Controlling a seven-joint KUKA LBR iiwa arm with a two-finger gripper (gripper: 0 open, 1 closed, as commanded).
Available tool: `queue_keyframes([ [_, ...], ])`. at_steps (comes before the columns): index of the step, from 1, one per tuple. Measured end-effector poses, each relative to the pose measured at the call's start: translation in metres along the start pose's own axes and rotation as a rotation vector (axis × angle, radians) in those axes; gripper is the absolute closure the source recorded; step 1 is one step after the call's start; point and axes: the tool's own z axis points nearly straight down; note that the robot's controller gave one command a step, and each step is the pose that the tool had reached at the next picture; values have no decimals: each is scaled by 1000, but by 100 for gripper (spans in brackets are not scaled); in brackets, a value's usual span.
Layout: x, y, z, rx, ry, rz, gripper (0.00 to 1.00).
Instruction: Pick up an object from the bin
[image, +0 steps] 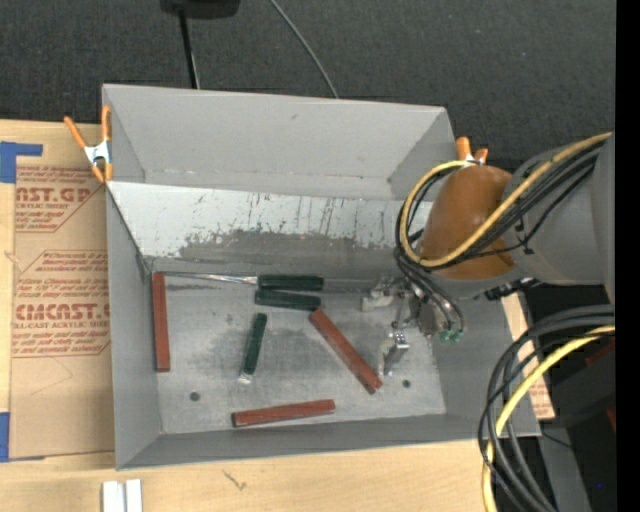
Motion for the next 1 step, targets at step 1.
queue_keyframes([
  [1,0,0,0,0,0,0,0],
])
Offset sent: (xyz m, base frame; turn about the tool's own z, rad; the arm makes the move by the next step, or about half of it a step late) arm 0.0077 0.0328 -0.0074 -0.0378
